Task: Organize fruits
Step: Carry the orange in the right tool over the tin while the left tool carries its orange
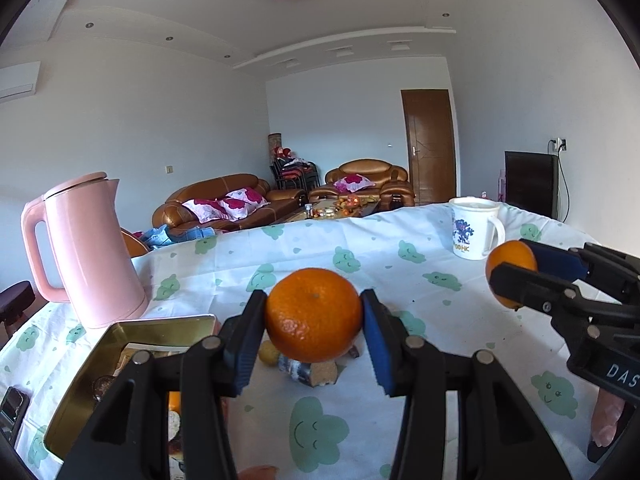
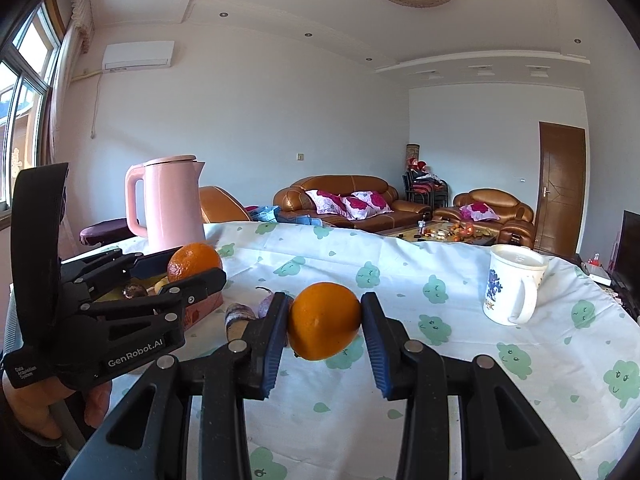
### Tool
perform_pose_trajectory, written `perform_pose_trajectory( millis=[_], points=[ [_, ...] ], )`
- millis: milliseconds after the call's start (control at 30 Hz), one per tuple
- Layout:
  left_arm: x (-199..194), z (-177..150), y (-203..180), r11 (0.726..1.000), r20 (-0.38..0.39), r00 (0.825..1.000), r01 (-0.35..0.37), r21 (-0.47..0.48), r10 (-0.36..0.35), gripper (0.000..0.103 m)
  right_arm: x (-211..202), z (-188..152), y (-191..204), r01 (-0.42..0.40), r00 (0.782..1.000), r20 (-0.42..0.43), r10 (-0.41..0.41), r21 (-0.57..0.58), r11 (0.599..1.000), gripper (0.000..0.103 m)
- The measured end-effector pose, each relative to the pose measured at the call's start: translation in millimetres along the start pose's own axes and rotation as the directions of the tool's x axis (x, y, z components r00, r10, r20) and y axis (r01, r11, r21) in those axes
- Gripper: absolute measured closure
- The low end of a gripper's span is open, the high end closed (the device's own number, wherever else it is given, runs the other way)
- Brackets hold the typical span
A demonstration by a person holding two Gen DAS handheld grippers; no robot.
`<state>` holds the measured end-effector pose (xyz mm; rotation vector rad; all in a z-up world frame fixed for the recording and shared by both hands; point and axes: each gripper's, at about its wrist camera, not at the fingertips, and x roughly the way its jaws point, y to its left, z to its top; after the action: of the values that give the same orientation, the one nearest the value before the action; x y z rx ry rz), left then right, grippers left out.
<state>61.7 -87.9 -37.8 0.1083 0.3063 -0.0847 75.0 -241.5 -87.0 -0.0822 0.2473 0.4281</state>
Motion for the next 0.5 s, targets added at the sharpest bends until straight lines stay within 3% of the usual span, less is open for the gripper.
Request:
perform_pose_trajectory(
  millis=[500],
  points=[
    [-13.2, -8.6, 48.5, 0.995, -0.022, 0.997, -0.073, -0.067, 0.071, 0.054, 20.9, 11.5, 38.4, -0.085, 0.996, -0.024, 0.084, -0.043, 0.995, 0.064]
  ],
)
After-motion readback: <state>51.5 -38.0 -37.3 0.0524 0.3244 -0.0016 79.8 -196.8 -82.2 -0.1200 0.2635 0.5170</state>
